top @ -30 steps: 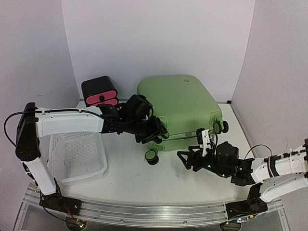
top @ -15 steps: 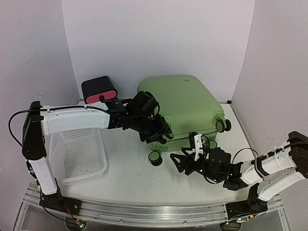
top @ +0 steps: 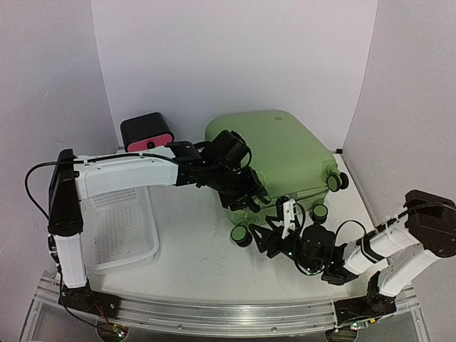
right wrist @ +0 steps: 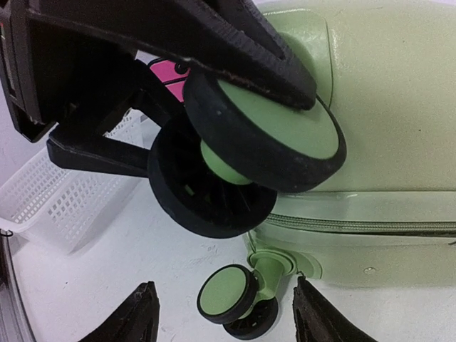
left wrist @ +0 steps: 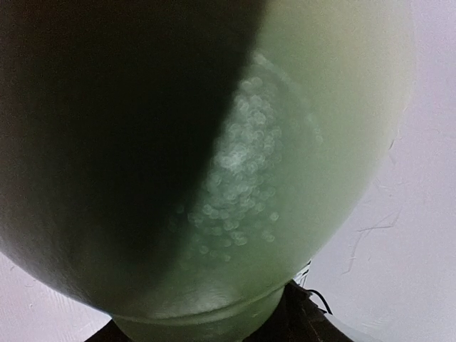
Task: Open, take out, and arrange the luggage
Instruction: Unzip the zipper of the luggage.
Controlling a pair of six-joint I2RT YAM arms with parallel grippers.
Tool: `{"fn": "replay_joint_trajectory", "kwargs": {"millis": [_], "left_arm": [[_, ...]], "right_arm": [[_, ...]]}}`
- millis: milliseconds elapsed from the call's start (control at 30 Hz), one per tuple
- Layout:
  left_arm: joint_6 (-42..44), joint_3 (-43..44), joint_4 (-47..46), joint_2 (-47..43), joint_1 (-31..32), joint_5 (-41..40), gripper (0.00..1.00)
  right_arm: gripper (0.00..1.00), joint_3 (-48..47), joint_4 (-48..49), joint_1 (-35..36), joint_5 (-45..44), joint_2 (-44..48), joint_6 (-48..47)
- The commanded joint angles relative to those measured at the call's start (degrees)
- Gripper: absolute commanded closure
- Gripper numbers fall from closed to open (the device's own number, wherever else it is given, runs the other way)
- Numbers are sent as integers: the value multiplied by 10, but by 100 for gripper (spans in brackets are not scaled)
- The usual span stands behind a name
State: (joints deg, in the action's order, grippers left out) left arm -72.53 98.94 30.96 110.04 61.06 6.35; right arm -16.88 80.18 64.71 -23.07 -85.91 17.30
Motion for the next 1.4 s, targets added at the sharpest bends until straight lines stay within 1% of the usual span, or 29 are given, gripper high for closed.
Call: {"fn": "replay_joint_trajectory", "kwargs": {"millis": [0,67,167,300,400,567,733,1000,1367], "left_arm": [[45,113,-194,-36,2,15,100],[48,122,-194,-34,2,14,100],[47,127,-194,-36,2,10,100],[44,133,-195,-38,2,11,100],[43,142,-194,-37,2,11,100],[42,167,-194,-34,2,12,100],[39,182,-193,-34,2,15,100],[33,186,-193,-46,2,7,100],[21,230,-193,-35,2,9,100]], "right_arm": [[37,3,128,3,-43,-30,-32],[36,17,177,3,-53,-46,-44],[37,26,225,3,-78,-71,-63],[37,18,273,2,-85,-104,-90],[38,25,339,2,-91,-123,-108],[39,14,393,2,-92,-149,-143],[39,-10,401,2,-95,-151,-166],[39,-41,398,-4,-81,-121,-210],[44,-84,387,-17,-83,-123,-216]]}}
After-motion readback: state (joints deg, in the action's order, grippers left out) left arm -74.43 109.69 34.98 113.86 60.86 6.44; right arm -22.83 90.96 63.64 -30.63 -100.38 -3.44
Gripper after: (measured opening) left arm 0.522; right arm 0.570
